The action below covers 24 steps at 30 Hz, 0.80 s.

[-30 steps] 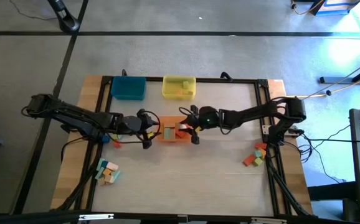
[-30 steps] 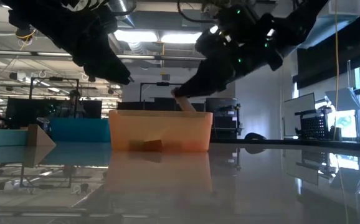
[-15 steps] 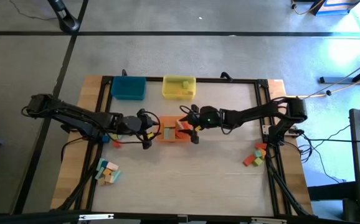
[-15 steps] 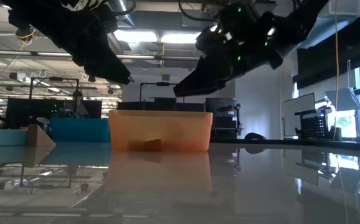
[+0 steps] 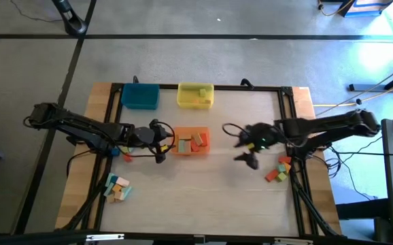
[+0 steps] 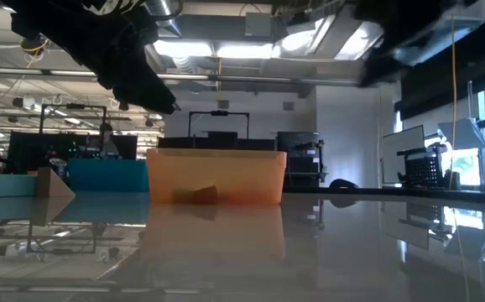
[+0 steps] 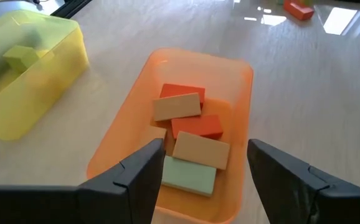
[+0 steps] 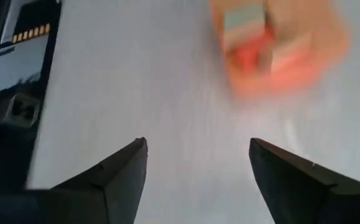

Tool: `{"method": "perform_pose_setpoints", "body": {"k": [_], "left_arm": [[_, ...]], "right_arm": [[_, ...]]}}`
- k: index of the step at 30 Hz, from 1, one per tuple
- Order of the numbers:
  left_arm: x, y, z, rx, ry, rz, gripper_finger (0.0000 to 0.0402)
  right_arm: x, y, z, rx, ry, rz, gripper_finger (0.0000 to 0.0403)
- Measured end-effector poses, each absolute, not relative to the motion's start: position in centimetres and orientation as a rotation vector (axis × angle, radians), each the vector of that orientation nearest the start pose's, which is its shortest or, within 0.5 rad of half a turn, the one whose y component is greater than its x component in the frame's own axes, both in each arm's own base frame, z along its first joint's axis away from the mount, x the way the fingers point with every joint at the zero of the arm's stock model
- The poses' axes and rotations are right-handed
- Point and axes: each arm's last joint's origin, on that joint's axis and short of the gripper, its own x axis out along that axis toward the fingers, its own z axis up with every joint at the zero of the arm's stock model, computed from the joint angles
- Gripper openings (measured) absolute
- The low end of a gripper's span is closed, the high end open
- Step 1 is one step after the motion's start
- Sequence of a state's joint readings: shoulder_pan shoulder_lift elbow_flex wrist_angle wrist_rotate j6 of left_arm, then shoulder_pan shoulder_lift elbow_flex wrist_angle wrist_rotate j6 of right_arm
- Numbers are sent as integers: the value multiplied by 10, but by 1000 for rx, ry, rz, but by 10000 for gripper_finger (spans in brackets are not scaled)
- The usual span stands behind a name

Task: Sort blocks by size
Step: Put the orange rectangle block into the orange bin

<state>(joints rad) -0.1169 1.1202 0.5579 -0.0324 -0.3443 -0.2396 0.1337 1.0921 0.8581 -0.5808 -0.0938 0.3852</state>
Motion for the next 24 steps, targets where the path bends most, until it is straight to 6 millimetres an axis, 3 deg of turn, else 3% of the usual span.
{"method": "perform_pose_setpoints", "body": {"k": [4, 8, 19, 24], "left_arm": [[223, -16, 208, -93, 550, 287, 219], [223, -16, 208, -92, 550, 287, 219], [222, -16, 208, -91, 553, 287, 219], [222, -16, 208, -91, 553, 287, 219]], "right_arm": [[190, 47, 262, 431, 1034, -58, 275], [177, 62, 251, 501, 1199, -155, 275], [175, 104, 219, 442, 1471, -189, 271], [175, 110, 200, 418, 1643, -285, 216]]}}
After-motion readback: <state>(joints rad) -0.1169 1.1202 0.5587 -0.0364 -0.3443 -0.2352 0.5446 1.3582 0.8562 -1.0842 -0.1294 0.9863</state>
